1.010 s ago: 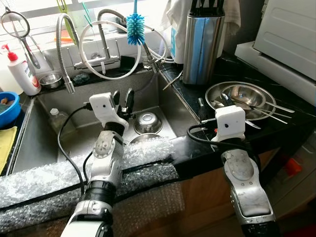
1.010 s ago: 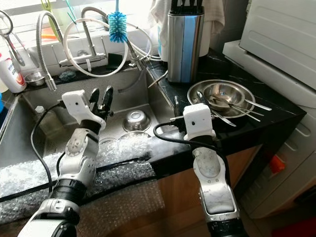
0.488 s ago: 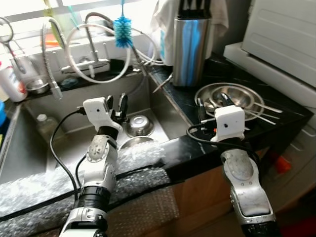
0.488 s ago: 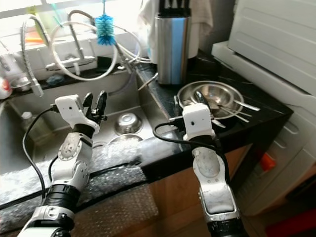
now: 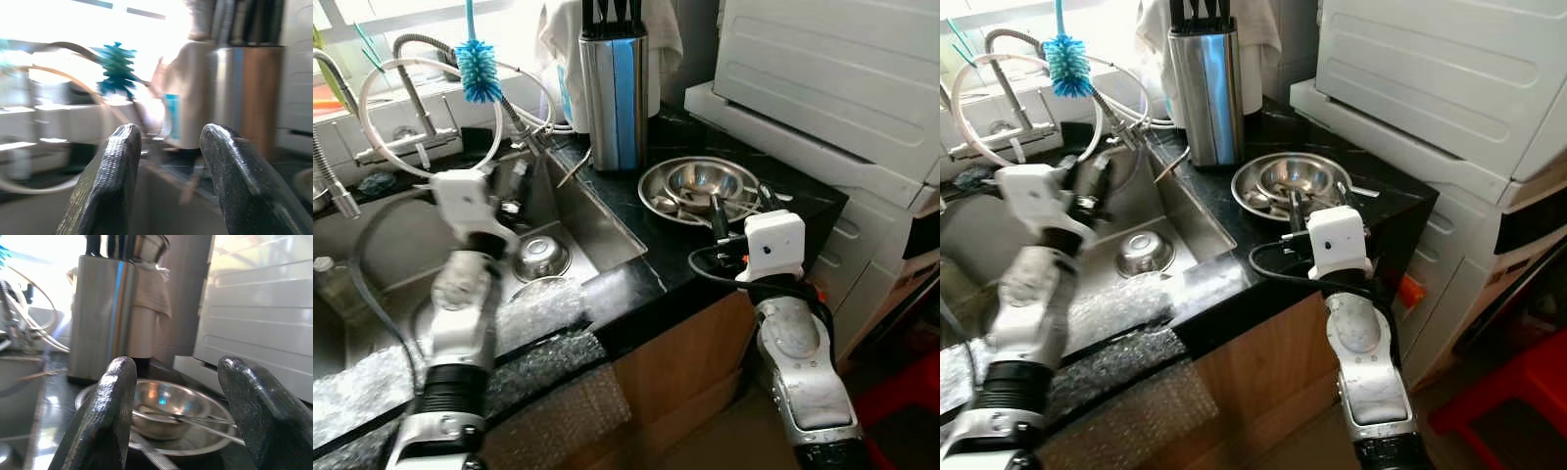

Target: Kitchen organization

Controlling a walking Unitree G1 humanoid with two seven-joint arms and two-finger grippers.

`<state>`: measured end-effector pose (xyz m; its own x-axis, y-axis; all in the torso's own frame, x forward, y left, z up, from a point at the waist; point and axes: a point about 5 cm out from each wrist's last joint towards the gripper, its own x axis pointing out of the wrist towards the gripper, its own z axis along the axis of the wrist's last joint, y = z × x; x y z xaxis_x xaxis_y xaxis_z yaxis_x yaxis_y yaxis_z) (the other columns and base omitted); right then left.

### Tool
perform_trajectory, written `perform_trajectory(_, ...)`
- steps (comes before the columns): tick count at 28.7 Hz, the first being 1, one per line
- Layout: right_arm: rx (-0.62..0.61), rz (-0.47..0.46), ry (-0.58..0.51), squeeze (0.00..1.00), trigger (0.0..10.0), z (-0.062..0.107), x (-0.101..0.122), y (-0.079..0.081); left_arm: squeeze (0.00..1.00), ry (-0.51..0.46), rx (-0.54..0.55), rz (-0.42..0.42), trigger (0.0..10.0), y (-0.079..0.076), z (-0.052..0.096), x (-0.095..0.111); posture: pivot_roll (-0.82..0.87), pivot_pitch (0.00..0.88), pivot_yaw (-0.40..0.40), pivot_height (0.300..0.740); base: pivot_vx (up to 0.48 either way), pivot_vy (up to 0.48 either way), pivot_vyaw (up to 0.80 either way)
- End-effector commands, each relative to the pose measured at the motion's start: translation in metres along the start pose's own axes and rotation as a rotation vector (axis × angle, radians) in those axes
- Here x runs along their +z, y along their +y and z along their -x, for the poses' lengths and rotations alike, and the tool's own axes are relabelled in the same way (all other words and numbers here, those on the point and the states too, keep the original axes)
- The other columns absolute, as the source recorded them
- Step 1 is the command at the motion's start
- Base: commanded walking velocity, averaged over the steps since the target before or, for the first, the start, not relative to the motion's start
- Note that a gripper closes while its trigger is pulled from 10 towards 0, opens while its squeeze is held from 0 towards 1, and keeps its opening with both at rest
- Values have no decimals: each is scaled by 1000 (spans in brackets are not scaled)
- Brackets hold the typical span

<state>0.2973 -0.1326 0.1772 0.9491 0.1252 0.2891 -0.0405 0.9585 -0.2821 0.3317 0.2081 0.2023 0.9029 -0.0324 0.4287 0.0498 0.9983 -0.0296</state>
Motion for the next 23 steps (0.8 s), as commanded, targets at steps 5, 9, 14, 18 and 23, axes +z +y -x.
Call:
perform_trajectory(5,9,-8,-22,0,10000,-1,4,5,0,112,28,-24,10000,12,28,-25,-149,0,114,740,0,0,0)
perform_trajectory(9,2,-6,-23,0,10000,1,4,3,0,158,-2,-81,10000,19,45,-30,-158,0,128,740,0,0,0)
perform_trajectory(14,-3,-3,-22,0,10000,3,3,3,0,149,11,-98,10000,25,54,-24,-163,0,139,740,0,0,0)
perform_trajectory(18,-1,2,-30,0,10000,3,5,5,0,131,40,-75,10000,24,63,-17,-178,0,149,740,0,0,0)
perform_trajectory(23,-4,6,-33,0,10000,4,5,4,0,127,51,-61,10000,20,73,-11,-190,0,158,740,0,0,0)
